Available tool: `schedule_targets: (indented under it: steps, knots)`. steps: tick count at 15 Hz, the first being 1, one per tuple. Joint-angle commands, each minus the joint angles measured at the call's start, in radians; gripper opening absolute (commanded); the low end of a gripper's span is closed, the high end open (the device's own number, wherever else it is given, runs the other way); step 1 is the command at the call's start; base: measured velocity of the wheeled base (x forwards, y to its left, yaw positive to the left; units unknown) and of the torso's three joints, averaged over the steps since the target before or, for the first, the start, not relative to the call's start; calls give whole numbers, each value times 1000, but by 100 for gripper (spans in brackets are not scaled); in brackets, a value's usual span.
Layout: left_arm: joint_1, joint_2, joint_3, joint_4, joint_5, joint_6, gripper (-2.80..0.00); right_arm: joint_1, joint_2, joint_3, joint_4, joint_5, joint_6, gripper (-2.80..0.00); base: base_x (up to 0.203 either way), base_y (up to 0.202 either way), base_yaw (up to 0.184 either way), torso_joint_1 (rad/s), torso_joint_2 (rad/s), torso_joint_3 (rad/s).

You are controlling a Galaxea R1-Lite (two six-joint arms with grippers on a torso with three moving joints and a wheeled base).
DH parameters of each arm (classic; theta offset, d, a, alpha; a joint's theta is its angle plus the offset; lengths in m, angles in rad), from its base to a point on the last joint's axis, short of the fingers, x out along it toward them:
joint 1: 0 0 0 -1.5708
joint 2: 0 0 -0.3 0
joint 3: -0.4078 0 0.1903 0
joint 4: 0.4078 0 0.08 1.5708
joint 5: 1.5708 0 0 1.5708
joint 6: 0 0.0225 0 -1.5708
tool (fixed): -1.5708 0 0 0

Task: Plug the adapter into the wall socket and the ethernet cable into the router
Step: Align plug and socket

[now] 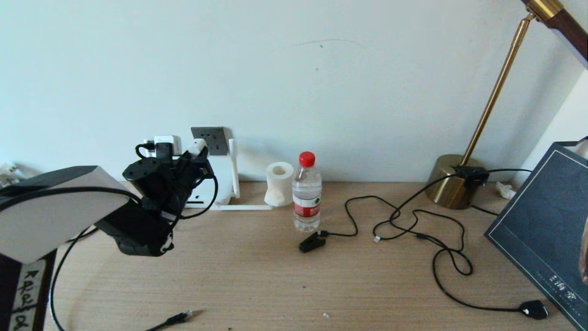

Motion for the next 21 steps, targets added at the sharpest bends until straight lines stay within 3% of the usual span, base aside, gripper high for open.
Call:
schedule_targets:
  steps: [1,21]
  knots:
    - [0,-4,0,-8,1,1,-280,0,0,0,0,0,1,-280,0,0,0,0,0,0]
    - [-1,9,-26,-6,-12,2,-280,0,0,0,0,0,1,-280,0,0,0,0,0,0]
